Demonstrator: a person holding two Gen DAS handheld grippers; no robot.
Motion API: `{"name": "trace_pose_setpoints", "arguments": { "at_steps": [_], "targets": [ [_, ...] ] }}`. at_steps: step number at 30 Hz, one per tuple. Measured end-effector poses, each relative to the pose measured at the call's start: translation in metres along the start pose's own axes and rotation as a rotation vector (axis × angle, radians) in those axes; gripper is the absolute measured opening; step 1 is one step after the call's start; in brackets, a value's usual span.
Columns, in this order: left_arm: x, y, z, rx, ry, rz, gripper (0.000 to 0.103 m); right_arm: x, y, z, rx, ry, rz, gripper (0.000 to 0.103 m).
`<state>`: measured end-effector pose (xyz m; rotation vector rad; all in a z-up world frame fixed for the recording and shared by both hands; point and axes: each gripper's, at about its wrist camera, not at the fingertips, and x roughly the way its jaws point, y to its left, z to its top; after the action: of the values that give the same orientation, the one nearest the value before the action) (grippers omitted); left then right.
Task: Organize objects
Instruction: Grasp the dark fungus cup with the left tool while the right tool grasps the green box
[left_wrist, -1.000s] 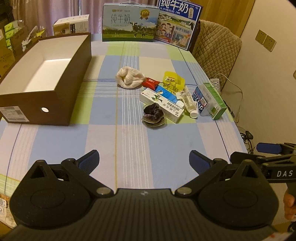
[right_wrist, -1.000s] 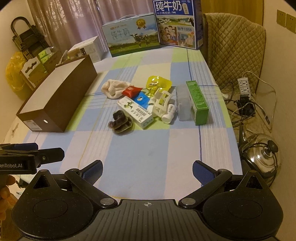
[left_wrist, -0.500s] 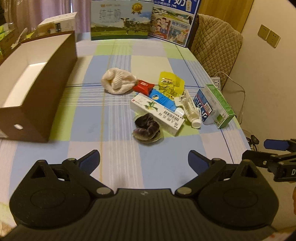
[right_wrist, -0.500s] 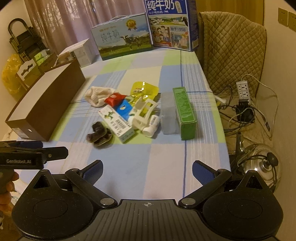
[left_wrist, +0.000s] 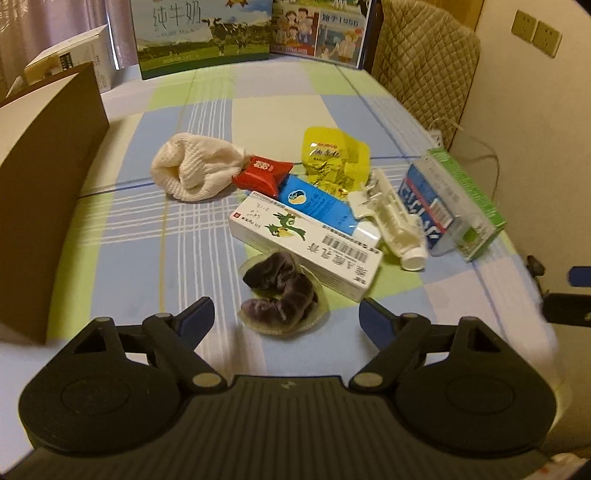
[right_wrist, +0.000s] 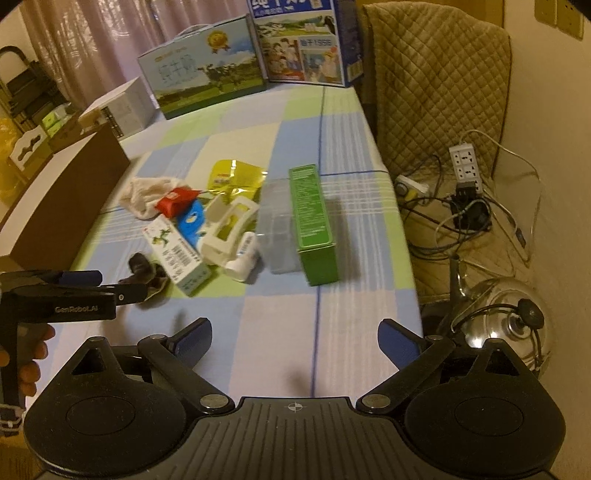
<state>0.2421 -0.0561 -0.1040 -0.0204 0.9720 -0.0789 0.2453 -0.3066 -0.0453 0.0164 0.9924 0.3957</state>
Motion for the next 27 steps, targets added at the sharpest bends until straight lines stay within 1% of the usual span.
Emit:
{"name": "trace_pose_setpoints", "arguments": {
  "at_steps": [3,8,11,13,14,15,17,19,20,21,24,27],
  "targets": [
    [0.014,0.000,0.004,0.015,0.017,0.011,0.071,0.004,-0.005,0.003,0.003,0.006,-0.007,0.094],
    [0.032,0.002,0.008,0.015,0.036,0.017,0.067,0.010,-0.010,0.012,-0.009,0.003,-0.009,0.094],
    [0.038,0.003,0.009,0.015,0.045,0.015,0.063,0.014,-0.011,0.017,-0.018,-0.001,-0.008,0.093],
    [0.042,0.004,0.010,0.014,0.054,0.007,0.055,0.018,-0.011,0.021,-0.026,-0.003,-0.007,0.091],
    [0.044,0.004,0.010,0.014,0.058,0.005,0.054,0.020,-0.011,0.022,-0.031,-0.005,-0.006,0.090],
    [0.045,0.003,0.010,0.019,0.050,0.008,0.052,0.022,-0.011,0.023,-0.036,-0.006,-0.005,0.089],
    [0.045,0.001,0.010,0.035,0.039,0.012,0.044,0.027,-0.011,0.026,-0.052,-0.009,-0.005,0.086],
    [0.045,0.001,0.009,0.043,0.029,0.006,0.027,0.033,-0.011,0.028,-0.072,-0.012,-0.010,0.078],
    [0.044,0.002,0.009,0.040,0.027,0.005,0.020,0.036,-0.011,0.029,-0.082,-0.013,-0.009,0.076],
    [0.043,0.004,0.009,0.032,0.027,0.005,0.016,0.039,-0.011,0.030,-0.093,-0.014,-0.010,0.072],
    [0.039,0.012,0.007,-0.007,0.034,0.012,0.015,0.046,-0.012,0.033,-0.108,-0.022,-0.014,0.063],
    [0.034,0.022,0.002,-0.048,0.040,0.029,0.015,0.053,-0.012,0.039,-0.118,-0.027,-0.012,0.057]
  ]
}}
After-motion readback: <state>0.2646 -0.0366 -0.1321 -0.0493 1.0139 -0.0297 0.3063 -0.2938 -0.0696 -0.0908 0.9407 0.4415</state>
